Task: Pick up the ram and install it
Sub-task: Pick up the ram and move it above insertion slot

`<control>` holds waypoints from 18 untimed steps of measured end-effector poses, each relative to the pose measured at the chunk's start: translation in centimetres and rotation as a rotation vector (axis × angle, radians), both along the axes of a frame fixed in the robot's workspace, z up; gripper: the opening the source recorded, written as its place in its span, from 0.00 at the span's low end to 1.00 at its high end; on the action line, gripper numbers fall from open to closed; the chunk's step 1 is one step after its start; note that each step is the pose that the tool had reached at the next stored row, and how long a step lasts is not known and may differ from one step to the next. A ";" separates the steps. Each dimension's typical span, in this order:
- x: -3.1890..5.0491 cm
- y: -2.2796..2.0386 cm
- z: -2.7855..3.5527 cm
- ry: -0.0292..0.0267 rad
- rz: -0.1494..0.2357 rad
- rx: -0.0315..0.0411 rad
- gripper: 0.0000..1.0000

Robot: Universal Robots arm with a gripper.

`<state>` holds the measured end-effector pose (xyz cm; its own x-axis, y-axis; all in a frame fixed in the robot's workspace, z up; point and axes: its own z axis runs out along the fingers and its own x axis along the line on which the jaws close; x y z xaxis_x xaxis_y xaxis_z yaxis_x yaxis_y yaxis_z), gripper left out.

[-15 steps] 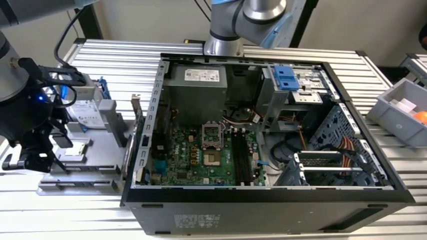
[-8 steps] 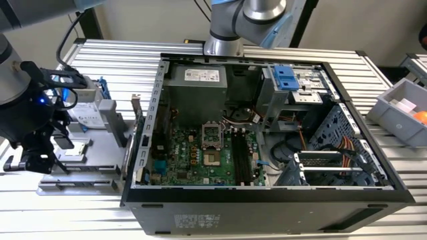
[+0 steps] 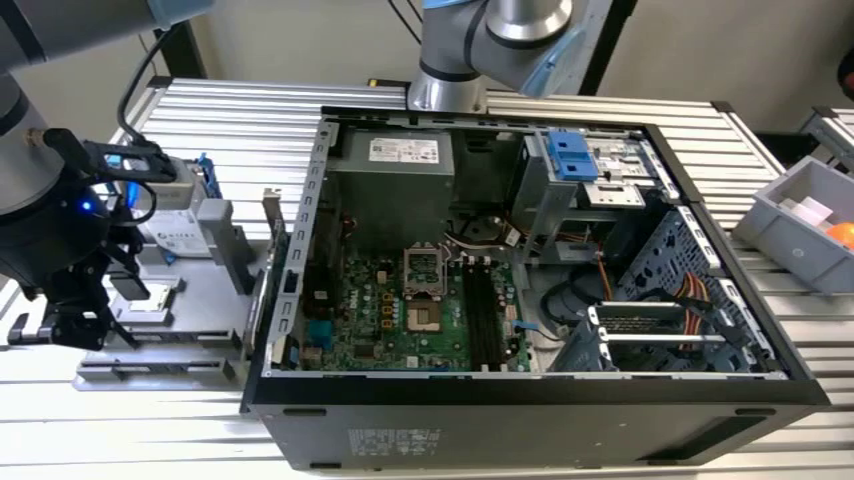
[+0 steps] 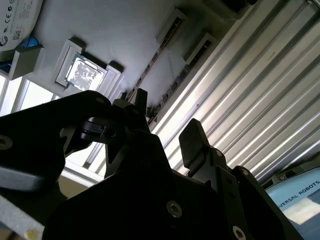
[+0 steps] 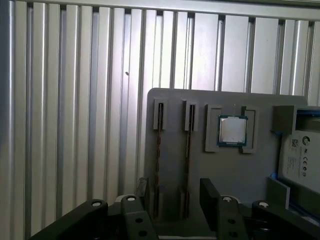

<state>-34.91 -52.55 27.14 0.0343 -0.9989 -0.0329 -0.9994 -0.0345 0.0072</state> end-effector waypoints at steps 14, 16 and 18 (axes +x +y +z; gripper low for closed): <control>0.00 0.00 -0.03 -0.0001 0.000 -0.0004 1.00; 0.00 0.00 -0.04 -0.0001 0.000 -0.0007 1.00; 0.00 0.00 -0.06 0.0000 0.000 -0.0010 1.00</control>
